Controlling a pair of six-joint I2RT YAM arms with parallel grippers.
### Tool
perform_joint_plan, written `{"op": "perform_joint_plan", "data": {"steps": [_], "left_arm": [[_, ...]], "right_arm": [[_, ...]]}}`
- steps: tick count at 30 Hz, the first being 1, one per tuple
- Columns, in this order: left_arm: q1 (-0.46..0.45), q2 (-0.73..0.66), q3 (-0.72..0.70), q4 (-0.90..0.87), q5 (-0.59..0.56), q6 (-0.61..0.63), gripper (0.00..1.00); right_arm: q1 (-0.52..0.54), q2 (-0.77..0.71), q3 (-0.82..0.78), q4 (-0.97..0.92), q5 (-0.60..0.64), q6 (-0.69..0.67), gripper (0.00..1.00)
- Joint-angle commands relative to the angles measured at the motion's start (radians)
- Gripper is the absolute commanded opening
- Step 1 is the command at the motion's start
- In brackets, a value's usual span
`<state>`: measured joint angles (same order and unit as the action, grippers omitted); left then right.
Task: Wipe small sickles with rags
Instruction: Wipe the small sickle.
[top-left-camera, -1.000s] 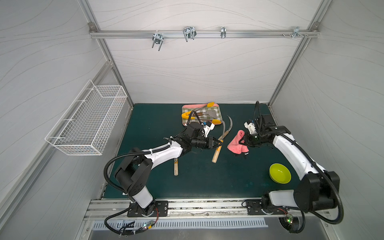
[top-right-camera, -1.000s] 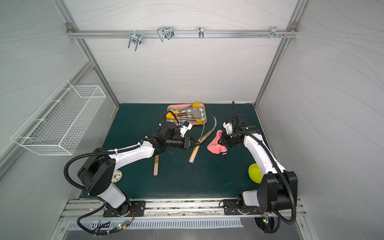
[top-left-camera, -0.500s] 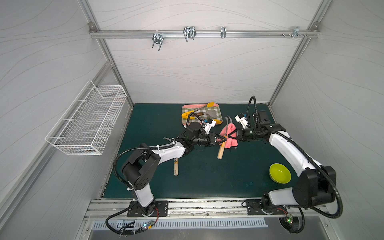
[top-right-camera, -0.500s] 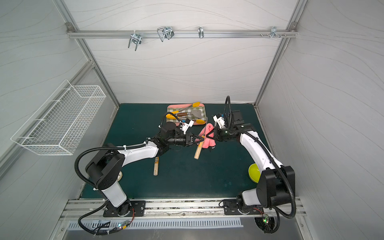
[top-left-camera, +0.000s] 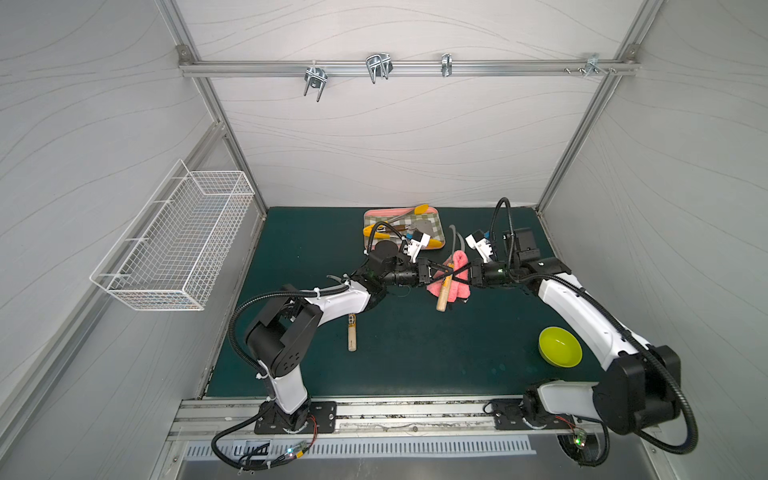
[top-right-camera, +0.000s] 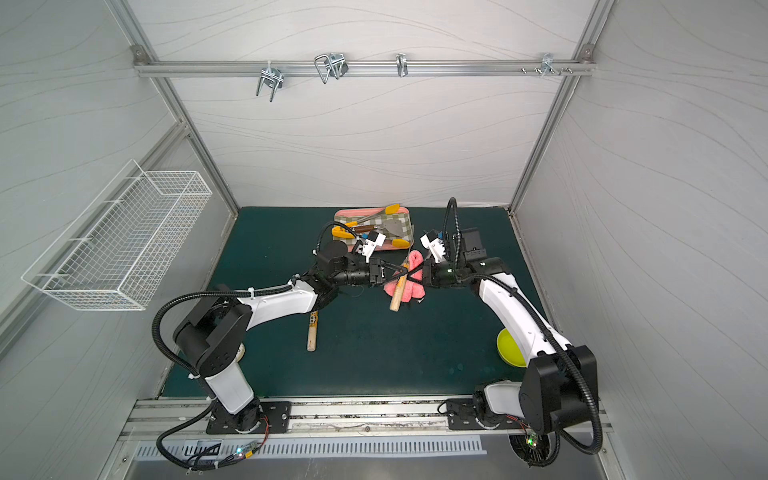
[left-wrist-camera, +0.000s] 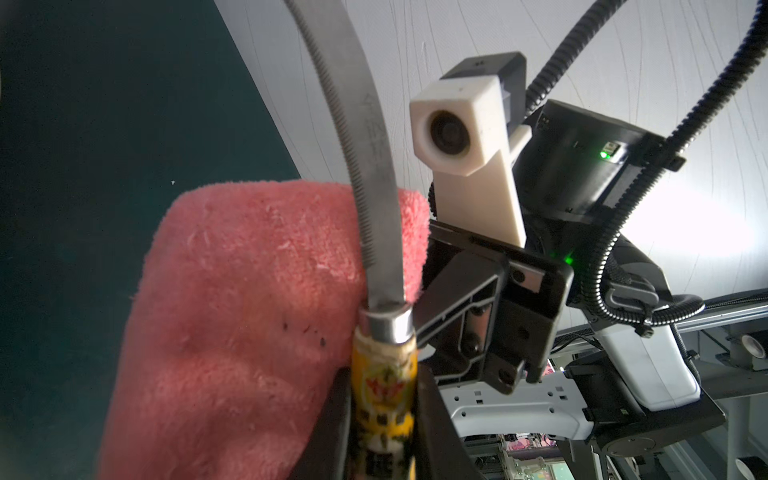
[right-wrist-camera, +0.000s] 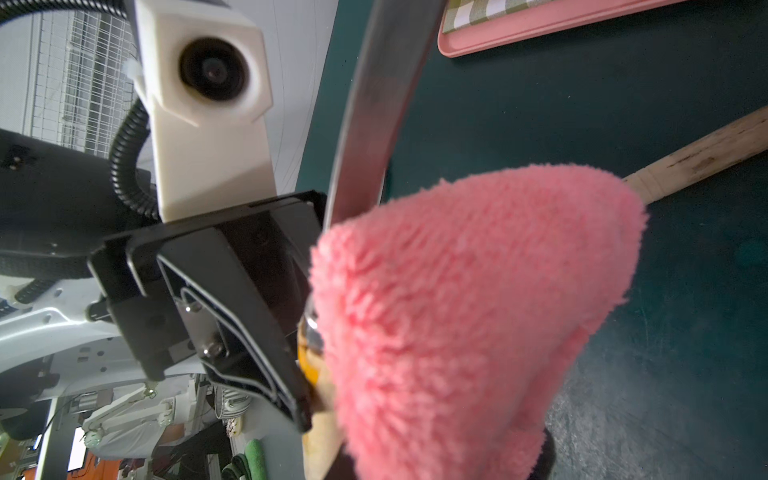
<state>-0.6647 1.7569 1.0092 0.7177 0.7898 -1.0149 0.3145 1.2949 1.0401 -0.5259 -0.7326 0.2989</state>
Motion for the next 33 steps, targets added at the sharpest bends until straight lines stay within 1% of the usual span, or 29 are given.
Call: {"op": "perform_joint_plan", "data": {"steps": [1, 7, 12, 15, 18, 21, 24, 27, 30, 33], "left_arm": [[0.004, 0.05, 0.053, 0.034, -0.023, -0.023, 0.0], [0.024, 0.08, 0.082, 0.032, -0.014, -0.028, 0.0], [0.048, 0.095, 0.095, 0.044, 0.003, -0.043, 0.0], [0.059, 0.087, 0.09, 0.045, 0.009, -0.047, 0.0], [0.06, 0.074, 0.073, 0.055, 0.014, -0.053, 0.0], [0.06, 0.061, 0.039, 0.119, 0.014, -0.103, 0.0], [0.058, 0.048, 0.005, 0.172, 0.007, -0.141, 0.0], [0.059, 0.042, -0.017, 0.207, 0.005, -0.166, 0.0], [0.058, 0.044, -0.024, 0.207, 0.003, -0.164, 0.0], [0.058, 0.047, -0.024, 0.215, 0.001, -0.171, 0.0]], "right_arm": [[0.075, -0.069, -0.006, 0.01, -0.119, -0.033, 0.13], [0.143, -0.103, -0.027, -0.065, -0.072, -0.096, 0.13], [0.15, -0.153, -0.052, -0.142, -0.034, -0.132, 0.12], [0.092, -0.191, -0.073, -0.162, -0.023, -0.122, 0.11], [-0.045, -0.197, -0.083, -0.135, -0.074, -0.081, 0.1], [-0.147, -0.161, -0.041, -0.121, -0.074, -0.07, 0.1], [-0.18, -0.091, 0.018, -0.1, -0.078, -0.089, 0.1], [-0.18, -0.009, 0.078, -0.066, -0.141, -0.099, 0.09], [-0.165, 0.036, 0.115, -0.014, -0.188, -0.087, 0.1], [-0.122, 0.073, 0.149, -0.014, -0.186, -0.098, 0.1]]}}
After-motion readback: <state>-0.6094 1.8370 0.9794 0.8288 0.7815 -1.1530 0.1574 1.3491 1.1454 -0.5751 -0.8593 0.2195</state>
